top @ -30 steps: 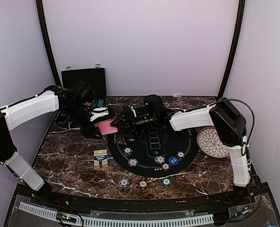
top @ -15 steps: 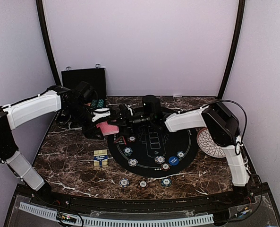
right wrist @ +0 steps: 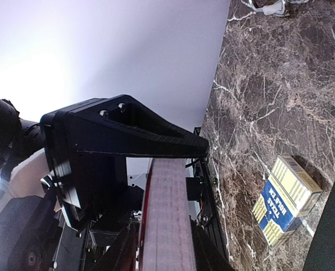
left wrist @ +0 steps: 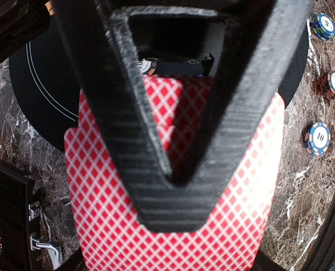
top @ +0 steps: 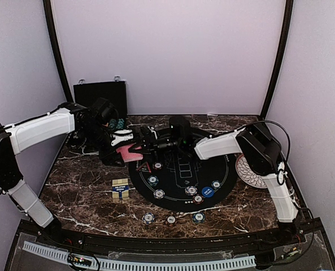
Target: Distribute texas hold em gaming equipment
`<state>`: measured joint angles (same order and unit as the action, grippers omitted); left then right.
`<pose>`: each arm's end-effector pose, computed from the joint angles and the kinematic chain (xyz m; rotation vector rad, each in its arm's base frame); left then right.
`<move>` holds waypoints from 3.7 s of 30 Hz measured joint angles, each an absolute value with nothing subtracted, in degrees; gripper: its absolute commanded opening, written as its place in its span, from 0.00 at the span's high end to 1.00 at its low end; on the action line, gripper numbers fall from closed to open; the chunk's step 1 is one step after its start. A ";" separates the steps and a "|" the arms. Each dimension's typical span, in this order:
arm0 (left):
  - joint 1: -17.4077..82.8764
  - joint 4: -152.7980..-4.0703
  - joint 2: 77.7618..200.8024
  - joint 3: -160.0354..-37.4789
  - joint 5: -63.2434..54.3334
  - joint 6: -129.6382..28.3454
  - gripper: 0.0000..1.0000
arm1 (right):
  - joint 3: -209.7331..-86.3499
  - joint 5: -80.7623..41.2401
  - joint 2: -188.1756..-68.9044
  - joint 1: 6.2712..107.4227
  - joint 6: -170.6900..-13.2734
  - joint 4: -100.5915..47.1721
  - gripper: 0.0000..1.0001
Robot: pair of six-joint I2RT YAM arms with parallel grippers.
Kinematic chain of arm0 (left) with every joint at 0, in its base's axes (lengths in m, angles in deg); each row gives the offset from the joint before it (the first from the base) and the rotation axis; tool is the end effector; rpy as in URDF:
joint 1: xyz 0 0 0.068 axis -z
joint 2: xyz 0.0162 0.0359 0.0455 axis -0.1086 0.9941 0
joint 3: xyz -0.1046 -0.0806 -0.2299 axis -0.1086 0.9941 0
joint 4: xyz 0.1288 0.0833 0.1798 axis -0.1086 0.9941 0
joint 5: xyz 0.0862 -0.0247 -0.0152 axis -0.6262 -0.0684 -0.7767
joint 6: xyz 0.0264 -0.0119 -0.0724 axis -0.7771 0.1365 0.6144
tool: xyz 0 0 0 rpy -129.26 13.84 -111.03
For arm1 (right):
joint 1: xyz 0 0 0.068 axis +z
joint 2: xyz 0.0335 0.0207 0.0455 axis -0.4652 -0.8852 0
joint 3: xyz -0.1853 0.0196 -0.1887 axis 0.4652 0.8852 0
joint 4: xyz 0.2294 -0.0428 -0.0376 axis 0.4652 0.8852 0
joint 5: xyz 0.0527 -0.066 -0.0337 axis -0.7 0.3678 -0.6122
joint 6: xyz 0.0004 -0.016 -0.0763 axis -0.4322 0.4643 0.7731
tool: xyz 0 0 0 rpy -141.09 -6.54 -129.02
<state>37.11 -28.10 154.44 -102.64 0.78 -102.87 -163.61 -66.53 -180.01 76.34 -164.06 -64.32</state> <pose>0.2599 -0.1735 0.2496 1.6026 2.0960 -0.2563 0.2958 0.4176 0.1946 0.3992 -2.1868 -2.1247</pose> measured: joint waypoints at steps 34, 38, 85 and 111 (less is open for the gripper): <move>37.96 -35.45 147.40 -104.45 -5.12 -99.72 0.01 | -161.70 -64.92 -179.97 75.03 -167.25 -68.52 0.92; 37.83 -32.28 146.51 -104.50 0.19 -102.67 0.01 | -161.05 -65.13 -179.97 75.25 -166.51 -66.07 0.92; 39.51 -35.53 154.72 -100.69 3.49 -108.62 0.29 | -160.85 -67.56 -179.95 76.43 -168.26 -68.58 0.96; 40.54 -34.18 156.80 -101.66 2.27 -108.53 0.63 | -160.87 -67.67 -179.95 76.36 -169.59 -68.08 0.65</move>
